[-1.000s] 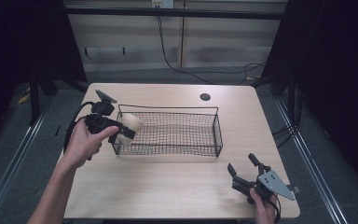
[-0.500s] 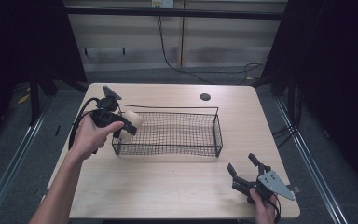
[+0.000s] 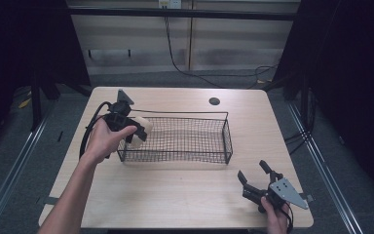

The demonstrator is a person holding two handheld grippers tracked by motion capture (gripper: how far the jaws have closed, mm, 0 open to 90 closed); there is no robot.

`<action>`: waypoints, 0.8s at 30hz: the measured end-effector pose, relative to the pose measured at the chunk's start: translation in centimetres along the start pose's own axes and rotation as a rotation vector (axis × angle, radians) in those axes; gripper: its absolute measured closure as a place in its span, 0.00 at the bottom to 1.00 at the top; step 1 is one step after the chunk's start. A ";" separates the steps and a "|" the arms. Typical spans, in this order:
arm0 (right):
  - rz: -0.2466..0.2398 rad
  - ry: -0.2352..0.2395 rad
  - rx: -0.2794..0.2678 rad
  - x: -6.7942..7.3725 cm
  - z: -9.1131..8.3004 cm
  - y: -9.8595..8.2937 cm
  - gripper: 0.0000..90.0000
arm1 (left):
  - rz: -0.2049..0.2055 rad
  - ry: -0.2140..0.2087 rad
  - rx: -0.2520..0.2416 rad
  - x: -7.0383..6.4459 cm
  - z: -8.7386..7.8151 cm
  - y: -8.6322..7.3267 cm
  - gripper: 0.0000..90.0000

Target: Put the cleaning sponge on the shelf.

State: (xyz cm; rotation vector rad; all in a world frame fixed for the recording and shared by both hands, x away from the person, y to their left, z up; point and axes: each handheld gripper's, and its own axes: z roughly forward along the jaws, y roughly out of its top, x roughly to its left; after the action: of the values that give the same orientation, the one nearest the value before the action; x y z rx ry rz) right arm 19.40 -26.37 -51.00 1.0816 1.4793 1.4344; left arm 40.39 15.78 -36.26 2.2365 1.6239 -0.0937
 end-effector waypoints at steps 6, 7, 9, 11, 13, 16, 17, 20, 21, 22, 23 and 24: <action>0.001 0.000 -0.001 0.0 0.0 0.0 0.15 | -0.031 0.029 0.026 -0.3 0.9 0.4 0.29; 0.001 0.000 -0.001 0.0 0.0 0.0 0.15 | -0.031 0.029 0.026 -0.3 0.9 0.4 0.29; 0.000 0.001 0.000 0.0 0.0 0.0 0.15 | -0.040 0.032 0.036 -0.4 1.2 0.5 0.29; 0.000 0.001 -0.001 0.0 0.0 0.0 0.15 | -0.043 0.043 0.044 -0.5 1.5 0.5 0.29; 0.001 0.001 -0.001 0.0 0.0 0.0 0.15 | -0.053 0.051 0.051 -0.4 1.9 0.6 0.29; -0.001 0.002 -0.002 0.0 0.0 0.0 0.15 | -0.060 0.064 0.052 -0.3 2.2 0.7 0.29; -0.001 0.002 -0.003 0.0 0.0 0.0 0.15 | -0.056 0.069 0.049 -0.3 2.2 0.8 0.29; 0.000 0.002 0.001 0.0 0.0 0.0 0.15 | -0.063 0.085 0.045 -0.2 2.4 0.9 0.29; 0.000 0.002 0.001 0.0 0.0 0.0 0.15 | -0.063 0.085 0.045 -0.2 2.4 0.9 0.29; 0.000 0.001 0.000 0.0 0.0 0.0 0.15 | -0.076 0.098 0.052 -0.1 2.7 0.9 0.29; 0.000 0.001 0.000 0.0 0.0 0.0 0.15 | -0.076 0.098 0.052 -0.1 2.7 0.9 0.29; -0.001 0.001 0.000 0.0 0.0 0.0 0.15 | -0.078 0.101 0.062 0.0 2.9 0.9 0.29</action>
State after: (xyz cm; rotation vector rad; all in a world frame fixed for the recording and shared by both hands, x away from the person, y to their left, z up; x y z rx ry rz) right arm 19.38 -26.35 -51.00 1.0802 1.4801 1.4350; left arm 41.72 14.55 -38.70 2.2571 1.7853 -0.0536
